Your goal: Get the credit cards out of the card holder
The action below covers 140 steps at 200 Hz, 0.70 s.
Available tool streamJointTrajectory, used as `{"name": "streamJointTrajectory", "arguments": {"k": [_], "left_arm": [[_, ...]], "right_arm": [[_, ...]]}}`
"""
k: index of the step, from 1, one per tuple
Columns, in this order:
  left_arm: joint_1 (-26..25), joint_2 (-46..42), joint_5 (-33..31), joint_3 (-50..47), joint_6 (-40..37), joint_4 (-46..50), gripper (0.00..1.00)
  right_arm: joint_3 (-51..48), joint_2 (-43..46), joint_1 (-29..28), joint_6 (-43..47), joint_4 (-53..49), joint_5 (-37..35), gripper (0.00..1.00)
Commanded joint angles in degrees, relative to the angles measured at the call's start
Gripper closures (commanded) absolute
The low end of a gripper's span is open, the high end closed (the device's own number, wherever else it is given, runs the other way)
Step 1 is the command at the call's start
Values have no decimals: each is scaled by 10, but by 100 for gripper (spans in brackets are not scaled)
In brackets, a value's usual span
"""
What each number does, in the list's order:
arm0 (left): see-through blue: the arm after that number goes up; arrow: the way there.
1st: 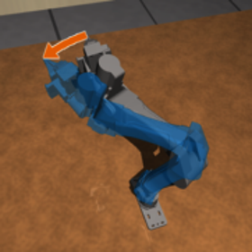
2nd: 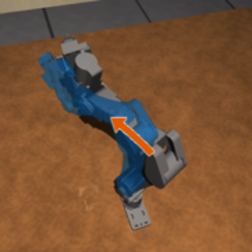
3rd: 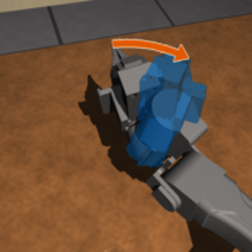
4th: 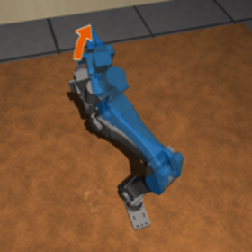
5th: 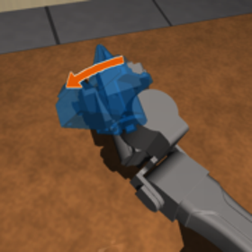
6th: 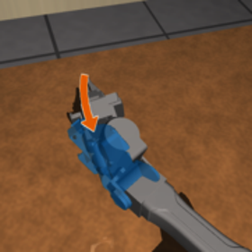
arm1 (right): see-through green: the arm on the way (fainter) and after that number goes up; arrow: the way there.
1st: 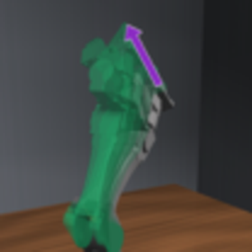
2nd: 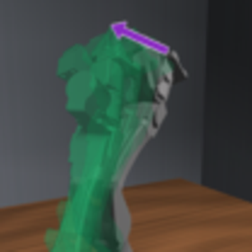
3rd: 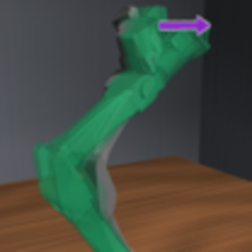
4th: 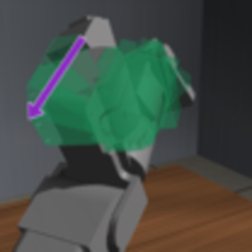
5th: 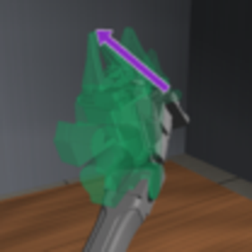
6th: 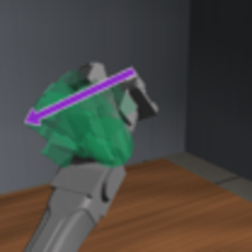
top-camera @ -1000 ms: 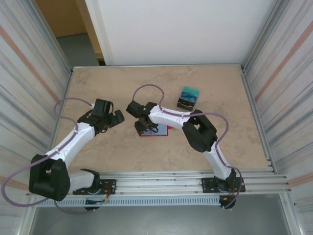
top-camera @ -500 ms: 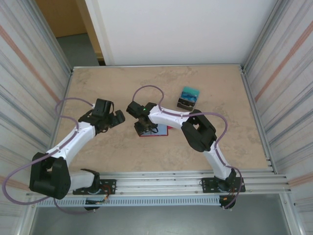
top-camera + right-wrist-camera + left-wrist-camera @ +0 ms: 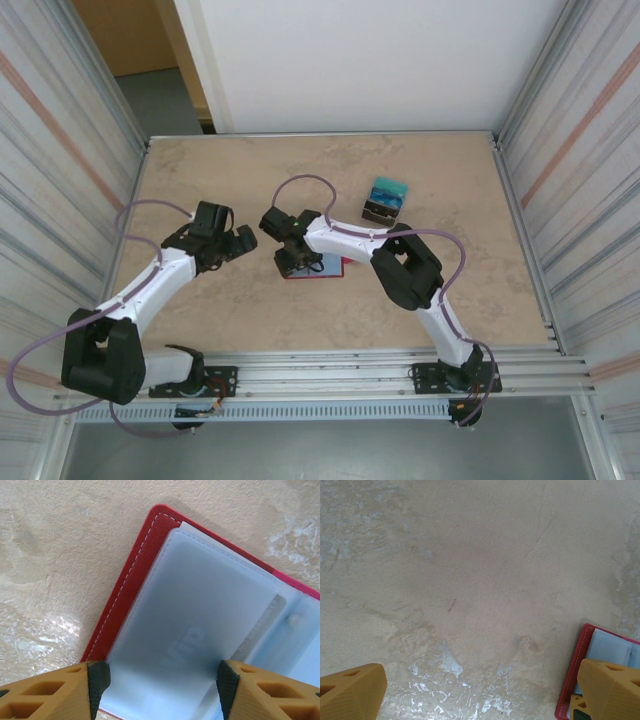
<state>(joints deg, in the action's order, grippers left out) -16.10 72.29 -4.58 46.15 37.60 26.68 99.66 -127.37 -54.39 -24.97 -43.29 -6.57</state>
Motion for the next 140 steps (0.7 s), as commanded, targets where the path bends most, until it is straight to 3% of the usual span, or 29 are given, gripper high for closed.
{"name": "streamJointTrajectory", "arguments": {"k": [1, 56, 88, 120, 140], "left_arm": [[4, -1, 5, 0, 7, -8, 1], [4, 7, 15, 3, -3, -14, 1], [4, 5, 14, 17, -10, -5, 1], [5, -4, 13, 19, -7, -5, 1], [4, -6, 20, 21, -11, -7, 1]], "right_arm": [[-28, 1, -5, -12, -8, 40, 36], [-55, -4, 10, -18, -3, 61, 38], [-59, -8, 20, -13, -7, 61, 49], [-44, -6, 23, -1, -15, 64, 68], [-31, -4, 23, 5, -21, 55, 69]]}}
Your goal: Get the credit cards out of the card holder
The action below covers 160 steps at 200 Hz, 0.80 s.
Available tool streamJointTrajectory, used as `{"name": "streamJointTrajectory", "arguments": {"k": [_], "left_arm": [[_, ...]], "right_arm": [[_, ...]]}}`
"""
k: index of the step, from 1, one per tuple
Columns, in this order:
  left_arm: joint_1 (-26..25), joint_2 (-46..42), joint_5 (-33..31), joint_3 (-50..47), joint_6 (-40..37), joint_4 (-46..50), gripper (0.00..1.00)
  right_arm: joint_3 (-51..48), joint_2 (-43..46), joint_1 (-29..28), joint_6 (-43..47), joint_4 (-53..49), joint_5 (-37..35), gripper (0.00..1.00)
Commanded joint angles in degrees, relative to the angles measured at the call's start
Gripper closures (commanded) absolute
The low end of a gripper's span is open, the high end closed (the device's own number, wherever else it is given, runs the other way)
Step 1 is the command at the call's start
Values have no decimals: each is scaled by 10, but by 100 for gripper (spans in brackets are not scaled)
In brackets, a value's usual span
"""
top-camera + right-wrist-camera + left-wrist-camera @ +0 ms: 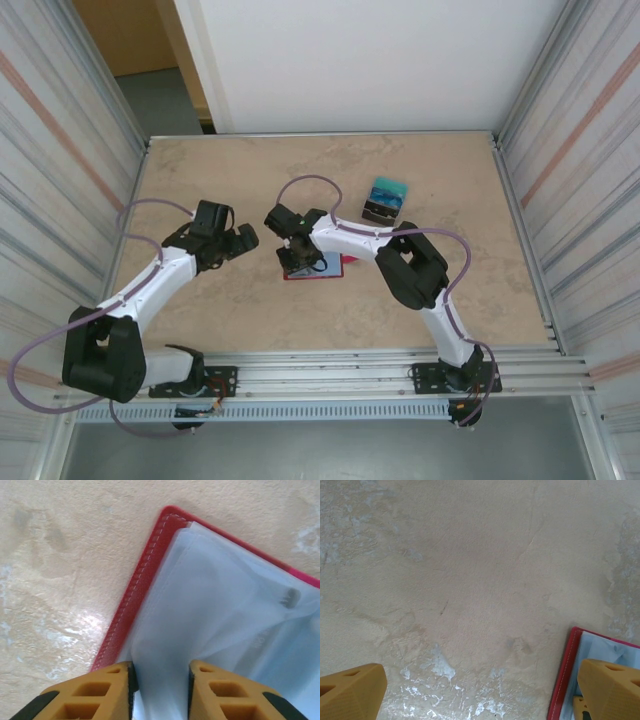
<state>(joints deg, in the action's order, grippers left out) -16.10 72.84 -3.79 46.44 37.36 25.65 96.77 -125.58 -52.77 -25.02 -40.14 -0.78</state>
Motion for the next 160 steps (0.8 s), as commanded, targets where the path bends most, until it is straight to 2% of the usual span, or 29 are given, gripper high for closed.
{"name": "streamJointTrajectory", "arguments": {"k": [1, 49, 89, 141, 160], "left_arm": [[4, -12, 12, 18, -9, 3, 1], [4, -11, 11, 26, -22, 2, 1], [4, -8, 12, 30, -27, 2, 1], [4, -11, 14, 32, -26, 5, 1], [4, -8, 16, 36, -26, 5, 1]], "right_arm": [[-2, -21, 7, 6, -53, -4, 69], [13, -2, 8, 10, -63, -41, 68], [15, 13, 8, 8, -72, -67, 62], [14, 24, 8, 6, -75, -94, 60], [18, 33, 5, 7, -82, -109, 55]]}}
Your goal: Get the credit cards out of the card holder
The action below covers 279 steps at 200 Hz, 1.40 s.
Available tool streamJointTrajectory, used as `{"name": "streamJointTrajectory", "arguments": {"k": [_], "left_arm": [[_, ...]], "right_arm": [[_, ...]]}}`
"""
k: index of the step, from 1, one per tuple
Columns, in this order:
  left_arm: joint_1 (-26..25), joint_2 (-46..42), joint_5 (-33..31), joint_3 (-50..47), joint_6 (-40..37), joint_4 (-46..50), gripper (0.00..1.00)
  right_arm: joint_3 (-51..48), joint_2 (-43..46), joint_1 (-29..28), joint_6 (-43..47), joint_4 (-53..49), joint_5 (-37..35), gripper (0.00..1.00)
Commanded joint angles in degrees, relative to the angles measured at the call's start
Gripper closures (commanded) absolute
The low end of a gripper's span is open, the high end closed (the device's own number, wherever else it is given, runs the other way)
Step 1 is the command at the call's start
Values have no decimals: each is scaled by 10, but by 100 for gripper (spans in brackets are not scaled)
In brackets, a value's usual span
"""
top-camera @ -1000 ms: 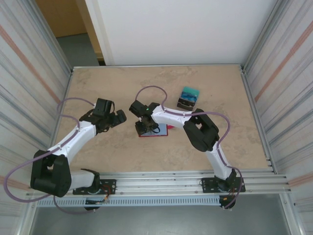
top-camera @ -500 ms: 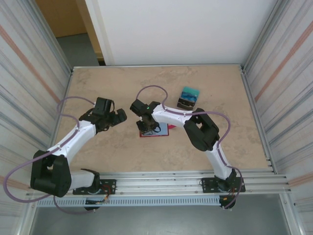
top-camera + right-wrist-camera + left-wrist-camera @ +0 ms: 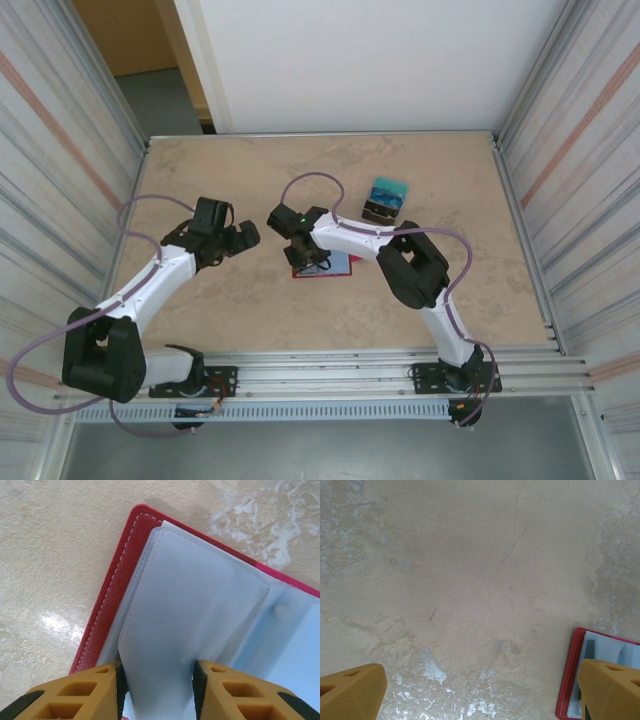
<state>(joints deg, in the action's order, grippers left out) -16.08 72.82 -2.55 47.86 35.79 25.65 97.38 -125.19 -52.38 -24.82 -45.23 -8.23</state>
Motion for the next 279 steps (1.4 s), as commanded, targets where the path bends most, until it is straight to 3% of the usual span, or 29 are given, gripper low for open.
{"name": "streamJointTrajectory", "arguments": {"k": [1, 77, 151, 243, 279], "left_arm": [[4, -7, 3, 22, -11, 5, 1], [4, -14, 5, 25, -12, 9, 1], [4, -14, 7, 22, -8, 10, 1], [4, -7, 12, 19, -5, 8, 1], [3, -8, 12, 18, -6, 9, 1]], "right_arm": [[12, 29, 0, 5, -31, -35, 55], [7, 50, 2, 5, -58, -102, 54], [-12, 43, -19, -11, -10, -21, 53], [-52, 34, -5, -21, 10, 12, 51], [-70, 43, 1, -26, 25, 23, 55]]}}
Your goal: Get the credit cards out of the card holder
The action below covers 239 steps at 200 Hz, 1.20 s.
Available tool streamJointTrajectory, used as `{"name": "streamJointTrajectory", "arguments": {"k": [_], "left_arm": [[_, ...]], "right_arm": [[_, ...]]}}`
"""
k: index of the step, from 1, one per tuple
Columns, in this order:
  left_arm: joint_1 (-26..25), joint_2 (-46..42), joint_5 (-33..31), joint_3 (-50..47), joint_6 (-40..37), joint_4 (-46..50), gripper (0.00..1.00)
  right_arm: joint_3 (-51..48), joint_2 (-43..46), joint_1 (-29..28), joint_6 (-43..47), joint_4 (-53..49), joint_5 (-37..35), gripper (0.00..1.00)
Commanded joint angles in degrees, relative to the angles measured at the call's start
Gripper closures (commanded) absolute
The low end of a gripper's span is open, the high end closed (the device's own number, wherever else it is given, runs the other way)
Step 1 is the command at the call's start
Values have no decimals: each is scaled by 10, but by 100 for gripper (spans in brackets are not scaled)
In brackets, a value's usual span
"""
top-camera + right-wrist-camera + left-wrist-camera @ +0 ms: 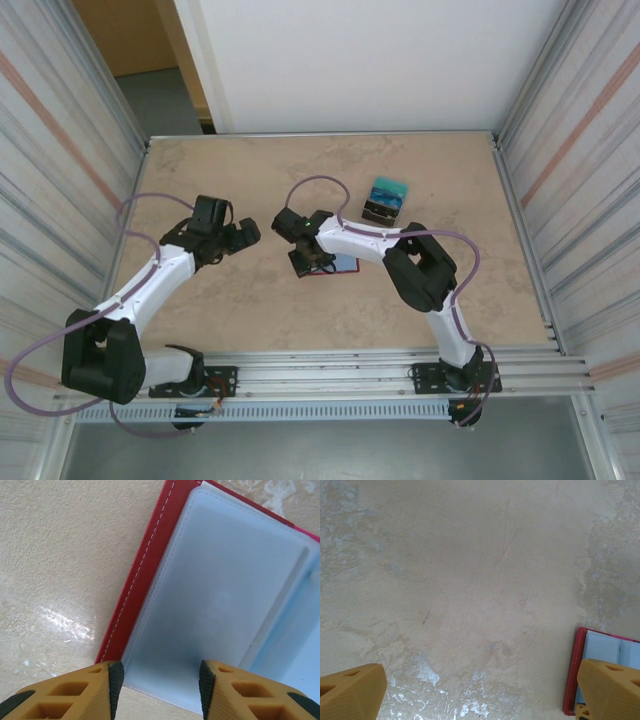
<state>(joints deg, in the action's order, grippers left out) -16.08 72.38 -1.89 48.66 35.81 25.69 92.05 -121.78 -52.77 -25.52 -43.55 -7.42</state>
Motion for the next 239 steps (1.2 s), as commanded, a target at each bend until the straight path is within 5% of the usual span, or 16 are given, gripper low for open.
{"name": "streamJointTrajectory", "arguments": {"k": [1, 110, 239], "left_arm": [[3, -4, 5, 10, -6, 8, 1], [2, -8, 7, 20, -9, 10, 1], [-74, 44, -28, 61, -12, 0, 1]], "right_arm": [[-17, 9, 5, -20, 9, 15, 55], [-5, 30, 8, -11, -10, -64, 85], [-78, 98, 25, -50, -5, -128, 78]]}}
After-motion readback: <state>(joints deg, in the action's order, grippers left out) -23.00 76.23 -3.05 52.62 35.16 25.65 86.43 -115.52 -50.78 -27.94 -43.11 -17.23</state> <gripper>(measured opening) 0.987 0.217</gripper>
